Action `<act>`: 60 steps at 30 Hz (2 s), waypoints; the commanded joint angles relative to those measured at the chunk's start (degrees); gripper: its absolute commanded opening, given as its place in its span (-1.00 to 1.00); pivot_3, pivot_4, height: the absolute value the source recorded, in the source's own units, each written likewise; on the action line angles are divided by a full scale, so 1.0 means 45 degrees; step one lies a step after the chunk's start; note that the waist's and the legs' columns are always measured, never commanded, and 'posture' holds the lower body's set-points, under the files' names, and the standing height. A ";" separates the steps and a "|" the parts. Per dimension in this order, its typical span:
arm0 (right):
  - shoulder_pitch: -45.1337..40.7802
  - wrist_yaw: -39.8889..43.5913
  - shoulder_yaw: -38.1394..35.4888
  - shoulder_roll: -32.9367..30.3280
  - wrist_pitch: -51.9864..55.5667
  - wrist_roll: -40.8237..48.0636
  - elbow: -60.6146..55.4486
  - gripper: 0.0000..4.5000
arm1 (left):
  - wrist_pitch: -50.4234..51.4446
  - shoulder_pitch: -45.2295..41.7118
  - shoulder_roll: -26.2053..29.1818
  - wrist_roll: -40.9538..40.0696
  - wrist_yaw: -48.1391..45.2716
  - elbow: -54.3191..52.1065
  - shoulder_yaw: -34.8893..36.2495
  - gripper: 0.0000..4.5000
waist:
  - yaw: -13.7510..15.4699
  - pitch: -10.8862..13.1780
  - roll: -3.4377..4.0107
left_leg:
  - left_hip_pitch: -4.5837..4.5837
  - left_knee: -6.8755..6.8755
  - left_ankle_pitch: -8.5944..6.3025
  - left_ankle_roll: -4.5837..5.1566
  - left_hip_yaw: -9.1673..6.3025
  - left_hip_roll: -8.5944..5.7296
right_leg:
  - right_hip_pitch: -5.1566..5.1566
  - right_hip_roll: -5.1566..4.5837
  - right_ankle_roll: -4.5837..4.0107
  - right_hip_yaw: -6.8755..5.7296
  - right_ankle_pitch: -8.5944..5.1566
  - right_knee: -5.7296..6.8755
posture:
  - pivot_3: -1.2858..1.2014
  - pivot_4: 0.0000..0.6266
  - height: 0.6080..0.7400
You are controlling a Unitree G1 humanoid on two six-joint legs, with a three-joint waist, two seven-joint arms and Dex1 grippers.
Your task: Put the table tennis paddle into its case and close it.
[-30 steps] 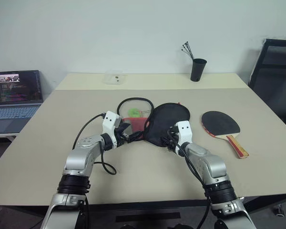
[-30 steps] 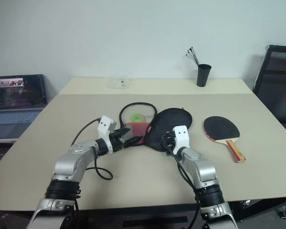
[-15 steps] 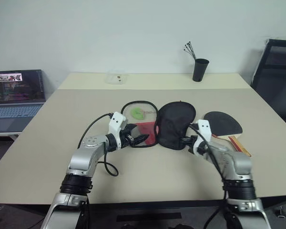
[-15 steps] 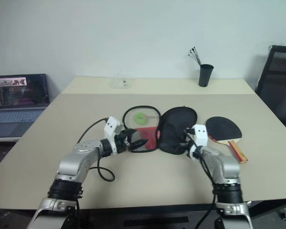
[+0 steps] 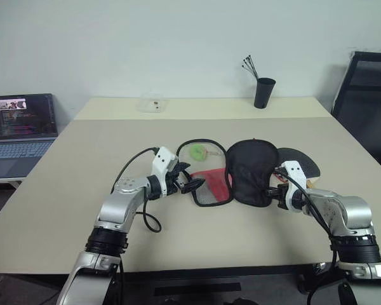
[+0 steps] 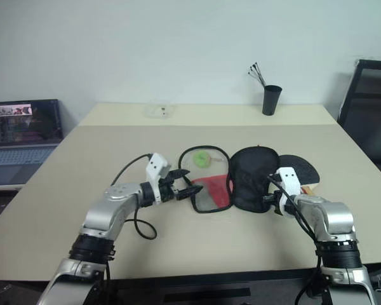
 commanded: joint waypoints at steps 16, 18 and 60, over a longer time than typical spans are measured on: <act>0.0081 0.2555 0.0276 -0.4025 -0.4063 -0.1854 -0.0362 0.97 | -0.0264 -0.0514 -0.0413 -0.0078 -0.0226 -0.0368 -0.0334 1.00 | 0.0026 0.0003 -0.0003 | -0.0010 0.0001 -0.0001 -0.0001 0.0000 -0.0016 | 0.0000 -0.0009 0.0001 -0.0006 -0.0001 -0.0016 | 0.03 -0.52 1.00; 0.0210 0.2593 -0.0342 -0.4184 -0.3553 -0.1582 -0.0013 0.97 | -0.0312 -0.0602 -0.0459 -0.0180 -0.0405 -0.0339 -0.0314 1.00 | 0.0027 0.0004 -0.0003 | -0.0006 0.0002 0.0000 -0.0001 0.0002 -0.0012 | 0.0000 -0.0007 0.0001 -0.0004 0.0000 -0.0013 | 0.03 -0.52 1.00; -0.0904 0.0526 -0.1741 -0.3173 -0.5067 -0.2608 0.6254 -0.52 | -0.0636 0.0213 -0.0047 -0.0325 -0.1756 -0.0863 -0.0387 1.00 | -0.0014 -0.0003 -0.0013 | 0.0083 0.0015 0.0000 -0.0001 0.0176 -0.0002 | 0.0012 -0.0010 0.0049 0.0192 0.0057 0.0000 | 0.03 -0.52 1.00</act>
